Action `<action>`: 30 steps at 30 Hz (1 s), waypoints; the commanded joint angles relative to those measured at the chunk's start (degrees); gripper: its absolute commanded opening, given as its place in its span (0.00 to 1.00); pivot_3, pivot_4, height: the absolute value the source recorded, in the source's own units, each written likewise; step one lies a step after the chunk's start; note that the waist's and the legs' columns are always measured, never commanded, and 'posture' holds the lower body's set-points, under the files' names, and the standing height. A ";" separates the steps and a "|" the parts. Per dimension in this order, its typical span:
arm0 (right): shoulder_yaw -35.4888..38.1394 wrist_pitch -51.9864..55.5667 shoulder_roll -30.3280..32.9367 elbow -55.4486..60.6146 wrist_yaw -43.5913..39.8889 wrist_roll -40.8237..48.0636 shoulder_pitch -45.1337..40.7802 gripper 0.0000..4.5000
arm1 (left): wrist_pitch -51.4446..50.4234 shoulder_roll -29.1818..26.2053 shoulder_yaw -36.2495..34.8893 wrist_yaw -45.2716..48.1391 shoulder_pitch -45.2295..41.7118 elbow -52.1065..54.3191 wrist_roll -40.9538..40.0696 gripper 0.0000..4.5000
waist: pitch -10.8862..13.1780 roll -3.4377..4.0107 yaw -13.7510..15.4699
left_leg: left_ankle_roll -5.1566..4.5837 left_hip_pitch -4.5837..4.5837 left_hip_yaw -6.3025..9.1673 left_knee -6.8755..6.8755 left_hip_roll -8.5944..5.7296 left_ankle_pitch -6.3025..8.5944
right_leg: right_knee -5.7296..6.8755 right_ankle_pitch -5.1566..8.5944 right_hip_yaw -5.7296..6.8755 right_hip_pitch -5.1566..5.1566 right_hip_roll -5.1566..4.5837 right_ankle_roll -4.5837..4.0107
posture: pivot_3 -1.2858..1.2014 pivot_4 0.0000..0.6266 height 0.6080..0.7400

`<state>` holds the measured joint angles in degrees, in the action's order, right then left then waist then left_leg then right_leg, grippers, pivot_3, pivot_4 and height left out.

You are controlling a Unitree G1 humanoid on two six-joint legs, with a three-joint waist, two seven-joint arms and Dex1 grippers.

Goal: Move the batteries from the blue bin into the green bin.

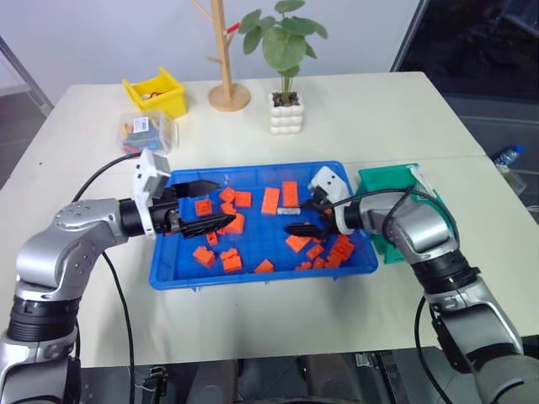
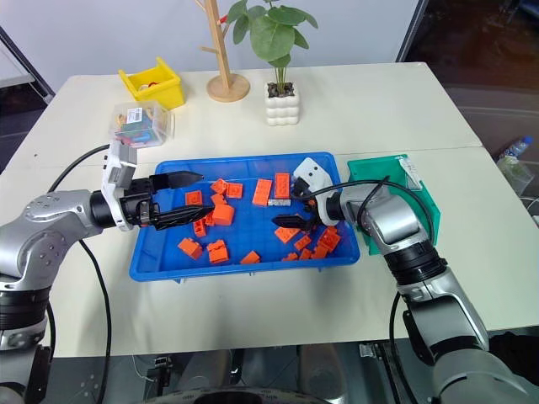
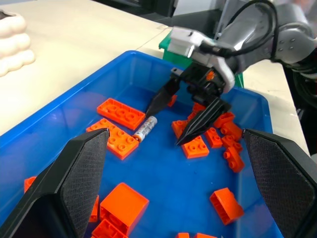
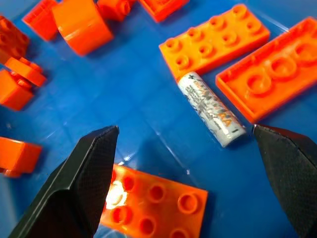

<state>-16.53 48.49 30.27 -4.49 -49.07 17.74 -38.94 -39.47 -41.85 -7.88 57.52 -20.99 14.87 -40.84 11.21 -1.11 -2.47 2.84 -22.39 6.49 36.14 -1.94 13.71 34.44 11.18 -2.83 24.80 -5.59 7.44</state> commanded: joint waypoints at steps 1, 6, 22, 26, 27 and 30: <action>-0.23 -1.20 -0.46 -1.20 -0.68 -1.16 -0.59 0.99 | 0.22 -0.49 -1.99 -0.49 0.14 2.32 -1.39 1.00 | 0.00 0.00 0.00 | 0.00 0.00 0.00 0.00 0.00 0.00 | 0.00 0.00 0.00 0.00 0.00 0.00 | 0.52 0.24 1.00; -0.46 -0.36 -0.70 0.54 -1.40 -1.03 -0.01 0.99 | 0.44 -0.64 -2.32 -1.00 0.83 2.63 -1.63 1.00 | 0.00 0.00 -0.02 | 0.00 0.02 0.01 -0.01 0.00 0.00 | 0.01 0.00 0.00 -0.01 0.00 0.00 | 0.52 0.24 1.00; -1.76 0.03 -2.36 1.69 -1.29 -2.44 0.04 0.02 | 0.92 -2.19 -2.45 0.04 1.24 2.09 -1.62 1.00 | 0.00 0.00 -0.05 | 0.00 0.03 0.01 -0.01 0.00 0.00 | 0.01 0.00 0.00 -0.01 0.00 0.00 | 0.52 0.24 1.00; -1.50 -0.12 -2.31 1.56 -0.99 -3.03 -0.33 0.02 | 0.97 -2.09 -2.42 -0.05 1.31 2.04 -1.56 1.00 | 0.00 0.00 -0.04 | 0.00 0.02 0.01 -0.01 0.00 0.00 | 0.01 0.00 0.00 -0.01 0.00 0.00 | 0.52 0.24 1.00; -1.27 -0.15 -2.26 1.42 -0.82 -3.21 -0.55 0.02 | 0.99 -2.09 -2.42 -0.04 1.33 2.00 -1.54 1.00 | 0.00 0.00 -0.05 | 0.00 0.02 0.01 -0.01 0.00 0.00 | 0.01 0.00 0.00 -0.01 0.00 0.00 | 0.52 0.24 1.00; 0.15 0.10 -1.63 1.85 -0.46 -3.32 -1.49 0.02 | 0.97 -1.98 -2.28 -0.05 1.30 2.08 -1.59 1.00 | 0.00 0.00 -0.05 | 0.00 0.02 0.01 -0.01 0.00 0.00 | 0.01 0.00 0.00 -0.01 0.00 0.00 | 0.52 0.24 1.00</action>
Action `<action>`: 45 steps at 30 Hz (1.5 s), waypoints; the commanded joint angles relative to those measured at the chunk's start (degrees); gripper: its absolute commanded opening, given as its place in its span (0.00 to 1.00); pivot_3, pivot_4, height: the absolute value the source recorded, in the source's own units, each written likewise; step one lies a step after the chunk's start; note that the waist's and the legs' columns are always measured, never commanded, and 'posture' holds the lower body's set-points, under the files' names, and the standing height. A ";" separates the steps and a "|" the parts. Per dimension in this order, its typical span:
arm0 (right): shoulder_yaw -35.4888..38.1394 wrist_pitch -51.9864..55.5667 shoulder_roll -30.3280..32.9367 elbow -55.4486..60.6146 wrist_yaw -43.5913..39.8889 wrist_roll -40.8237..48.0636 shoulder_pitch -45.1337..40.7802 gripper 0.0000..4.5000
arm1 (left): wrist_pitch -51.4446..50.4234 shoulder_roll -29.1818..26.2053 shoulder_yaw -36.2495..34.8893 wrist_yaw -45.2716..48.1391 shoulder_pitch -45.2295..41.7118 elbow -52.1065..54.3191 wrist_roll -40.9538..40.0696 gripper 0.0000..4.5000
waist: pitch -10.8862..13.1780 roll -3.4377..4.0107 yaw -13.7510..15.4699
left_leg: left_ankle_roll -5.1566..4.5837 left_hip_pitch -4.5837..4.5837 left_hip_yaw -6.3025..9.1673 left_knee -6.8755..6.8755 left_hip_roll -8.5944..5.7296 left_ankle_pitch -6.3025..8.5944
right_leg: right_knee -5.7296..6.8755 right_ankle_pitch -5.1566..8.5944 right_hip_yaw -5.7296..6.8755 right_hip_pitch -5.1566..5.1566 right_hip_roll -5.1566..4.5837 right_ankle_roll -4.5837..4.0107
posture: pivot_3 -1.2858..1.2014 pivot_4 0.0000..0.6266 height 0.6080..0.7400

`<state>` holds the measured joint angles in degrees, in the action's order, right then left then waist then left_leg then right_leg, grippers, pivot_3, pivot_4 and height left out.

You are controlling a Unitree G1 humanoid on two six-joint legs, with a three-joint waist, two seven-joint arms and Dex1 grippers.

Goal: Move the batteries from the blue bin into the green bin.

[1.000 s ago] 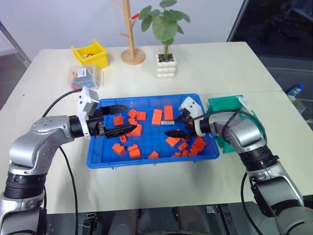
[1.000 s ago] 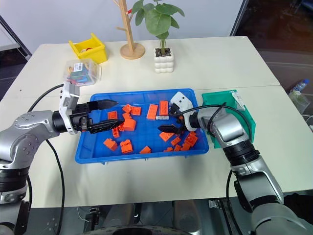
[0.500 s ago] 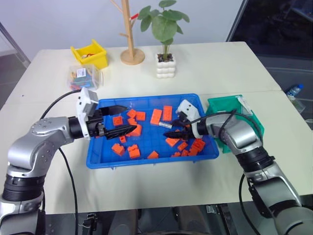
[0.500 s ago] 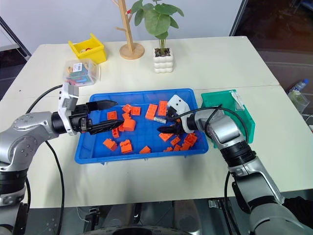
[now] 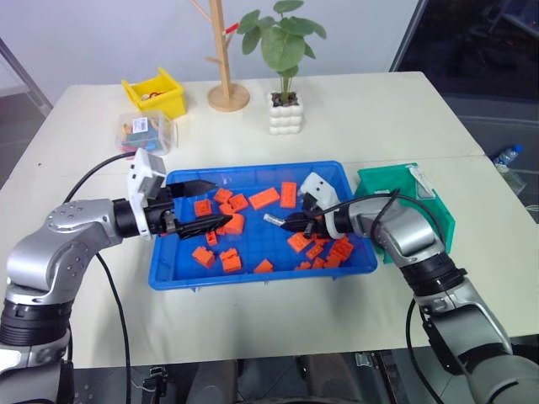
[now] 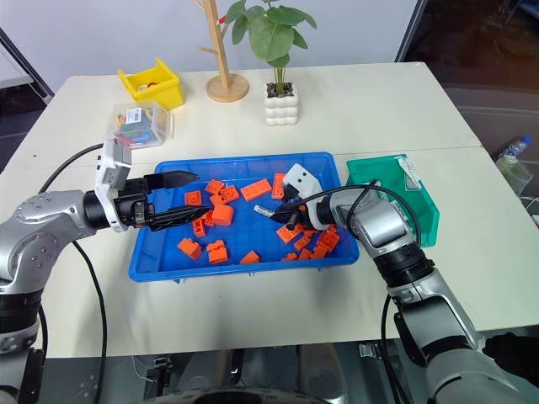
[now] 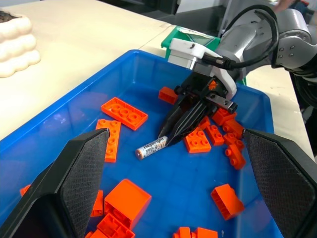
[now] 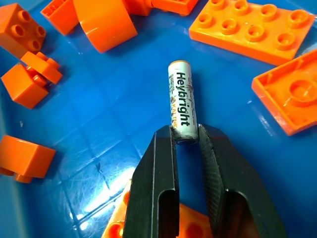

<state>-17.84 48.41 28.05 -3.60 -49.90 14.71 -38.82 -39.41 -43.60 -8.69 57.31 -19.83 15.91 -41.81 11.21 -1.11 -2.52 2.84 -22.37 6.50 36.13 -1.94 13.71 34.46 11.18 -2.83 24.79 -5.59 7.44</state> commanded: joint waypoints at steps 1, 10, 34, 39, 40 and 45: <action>2.49 0.60 1.10 1.44 0.52 -0.03 -2.32 0.02 | 0.92 -0.09 -1.25 0.23 0.05 1.12 -0.66 1.00 | 0.00 0.00 0.00 | 0.00 0.00 0.00 0.00 0.00 0.00 | 0.00 0.00 0.00 0.00 0.00 0.00 | 0.52 0.24 1.00; 14.23 11.20 12.18 12.22 0.98 4.73 -10.94 0.02 | 3.10 3.63 2.43 2.92 -6.14 -4.44 0.47 1.00 | 0.00 0.01 0.47 | 0.00 -0.04 0.03 0.00 0.00 0.00 | -0.04 0.00 0.03 0.01 0.00 0.00 | 0.52 0.24 1.00; 33.03 15.40 33.68 24.14 4.12 7.46 18.28 0.55 | 12.98 14.87 12.11 15.77 -22.76 -26.42 10.40 1.00 | 0.00 0.00 1.62 | -0.03 -0.01 -0.03 0.07 -0.01 0.02 | -0.15 -0.01 0.02 -0.12 0.00 0.01 | 0.52 0.24 1.00; 32.05 13.87 33.26 23.34 5.35 7.56 17.74 0.99 | 13.27 14.61 11.18 15.29 -22.20 -25.85 10.69 1.00 | 0.00 0.00 1.56 | -0.03 -0.01 -0.03 0.07 -0.01 0.02 | -0.15 -0.01 0.02 -0.12 -0.01 0.02 | 0.52 0.24 1.00; 31.77 13.09 33.05 22.82 5.96 7.15 17.22 0.99 | 13.62 14.59 10.79 14.73 -22.02 -25.70 10.85 1.00 | 0.00 0.00 1.55 | -0.03 -0.01 -0.03 0.06 -0.01 0.01 | -0.15 -0.01 0.02 -0.12 0.00 0.02 | 0.52 0.24 1.00; 34.91 5.15 26.92 11.34 13.68 5.60 5.45 0.99 | 17.34 13.04 5.19 8.80 -23.13 -27.36 12.08 1.00 | 0.01 -0.02 1.15 | -0.02 0.00 -0.04 0.08 -0.01 0.01 | -0.16 -0.03 0.01 -0.12 0.00 0.02 | 0.52 0.24 1.00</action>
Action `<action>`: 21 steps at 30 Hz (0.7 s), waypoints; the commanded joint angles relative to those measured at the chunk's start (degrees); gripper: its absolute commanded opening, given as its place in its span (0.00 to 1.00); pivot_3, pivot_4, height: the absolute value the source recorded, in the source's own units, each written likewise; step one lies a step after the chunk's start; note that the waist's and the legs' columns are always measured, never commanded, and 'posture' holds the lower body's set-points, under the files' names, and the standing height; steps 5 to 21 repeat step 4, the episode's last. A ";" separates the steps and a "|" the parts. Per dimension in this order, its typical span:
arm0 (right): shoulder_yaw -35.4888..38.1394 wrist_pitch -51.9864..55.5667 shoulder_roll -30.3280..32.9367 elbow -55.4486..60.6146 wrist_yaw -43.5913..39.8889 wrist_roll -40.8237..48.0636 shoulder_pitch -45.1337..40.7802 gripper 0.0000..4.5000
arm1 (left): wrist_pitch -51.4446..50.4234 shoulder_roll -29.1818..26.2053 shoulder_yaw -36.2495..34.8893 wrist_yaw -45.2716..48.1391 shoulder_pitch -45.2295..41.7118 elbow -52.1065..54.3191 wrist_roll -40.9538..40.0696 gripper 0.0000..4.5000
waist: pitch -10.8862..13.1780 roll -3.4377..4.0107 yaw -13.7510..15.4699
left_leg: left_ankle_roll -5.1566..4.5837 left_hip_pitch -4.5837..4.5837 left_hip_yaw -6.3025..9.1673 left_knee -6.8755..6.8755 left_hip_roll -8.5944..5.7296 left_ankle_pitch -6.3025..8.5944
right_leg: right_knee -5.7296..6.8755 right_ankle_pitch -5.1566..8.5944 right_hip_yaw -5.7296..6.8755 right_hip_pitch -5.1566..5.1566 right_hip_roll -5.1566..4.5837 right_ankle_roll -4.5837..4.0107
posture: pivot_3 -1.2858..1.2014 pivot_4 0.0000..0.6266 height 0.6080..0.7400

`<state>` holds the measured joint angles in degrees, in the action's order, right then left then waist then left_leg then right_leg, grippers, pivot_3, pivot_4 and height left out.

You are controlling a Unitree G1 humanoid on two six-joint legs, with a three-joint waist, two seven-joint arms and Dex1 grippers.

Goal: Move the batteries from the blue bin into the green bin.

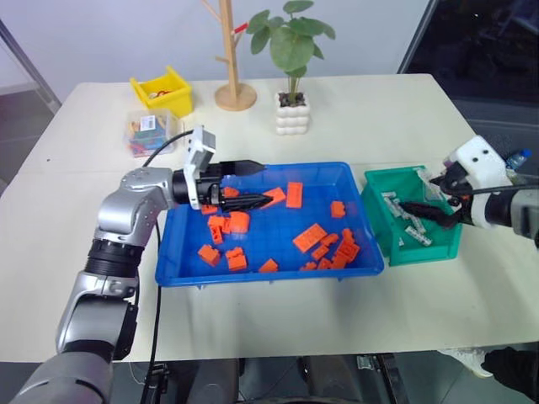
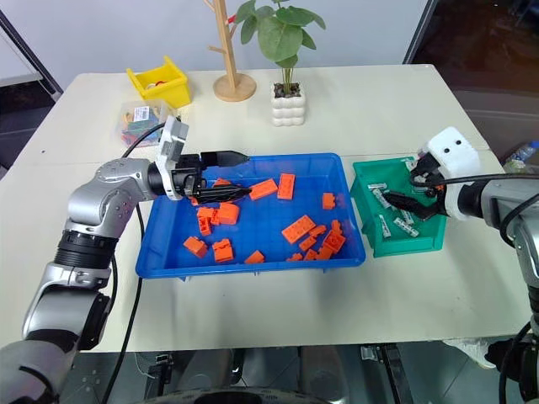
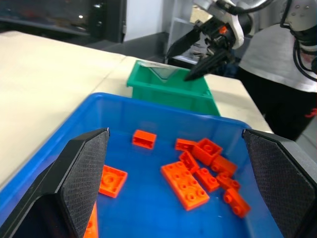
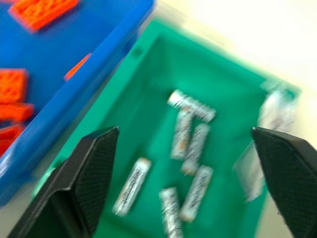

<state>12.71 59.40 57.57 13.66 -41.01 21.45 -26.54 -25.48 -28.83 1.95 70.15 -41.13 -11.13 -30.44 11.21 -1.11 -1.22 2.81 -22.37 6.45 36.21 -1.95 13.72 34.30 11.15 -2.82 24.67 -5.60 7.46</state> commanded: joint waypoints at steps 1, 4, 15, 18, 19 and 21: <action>5.75 -7.84 -3.86 -9.37 6.25 -1.06 -9.59 0.99 | 4.37 -2.51 -7.35 -6.05 -2.43 -1.36 1.12 1.00 | 0.02 0.00 -0.25 | 0.00 0.02 0.00 0.01 0.01 0.00 | 0.01 -0.01 0.00 0.00 0.00 -0.01 | 0.52 0.24 1.00; 7.84 -13.65 -4.78 -17.26 7.36 -1.57 -13.35 0.99 | 5.58 -5.81 -11.33 -9.10 -2.37 -2.11 1.53 1.00 | 0.03 0.00 0.01 | 0.00 0.01 0.02 -0.04 0.01 -0.01 | 0.00 -0.04 0.02 0.02 0.00 -0.03 | 0.52 0.24 1.00; 7.84 -13.65 -4.78 -17.26 7.36 -1.57 -13.35 0.99 | 5.58 -5.81 -11.33 -9.10 -2.37 -2.11 1.53 1.00 | 0.03 0.00 0.01 | 0.00 0.01 0.02 -0.04 0.01 -0.01 | 0.00 -0.04 0.02 0.02 0.00 -0.03 | 0.52 0.24 1.00; 7.84 -13.65 -4.78 -17.26 7.36 -1.57 -13.35 0.99 | 5.58 -5.81 -11.33 -9.10 -2.37 -2.11 1.53 1.00 | 0.03 0.00 0.01 | 0.00 0.01 0.02 -0.04 0.01 -0.01 | 0.00 -0.04 0.02 0.02 0.00 -0.03 | 0.52 0.24 1.00; 7.84 -13.65 -4.78 -17.26 7.36 -1.57 -13.35 0.99 | 5.58 -5.81 -11.33 -9.10 -2.37 -2.11 1.53 1.00 | 0.03 0.00 0.01 | 0.00 0.01 0.02 -0.04 0.01 -0.01 | 0.00 -0.04 0.02 0.02 0.00 -0.03 | 0.52 0.24 1.00; 7.84 -13.65 -4.78 -17.26 7.36 -1.57 -13.35 0.99 | 5.58 -5.81 -11.33 -9.10 -2.37 -2.11 1.53 1.00 | 0.03 0.00 0.01 | 0.00 0.01 0.02 -0.04 0.01 -0.01 | 0.00 -0.04 0.02 0.02 0.00 -0.03 | 0.52 0.24 1.00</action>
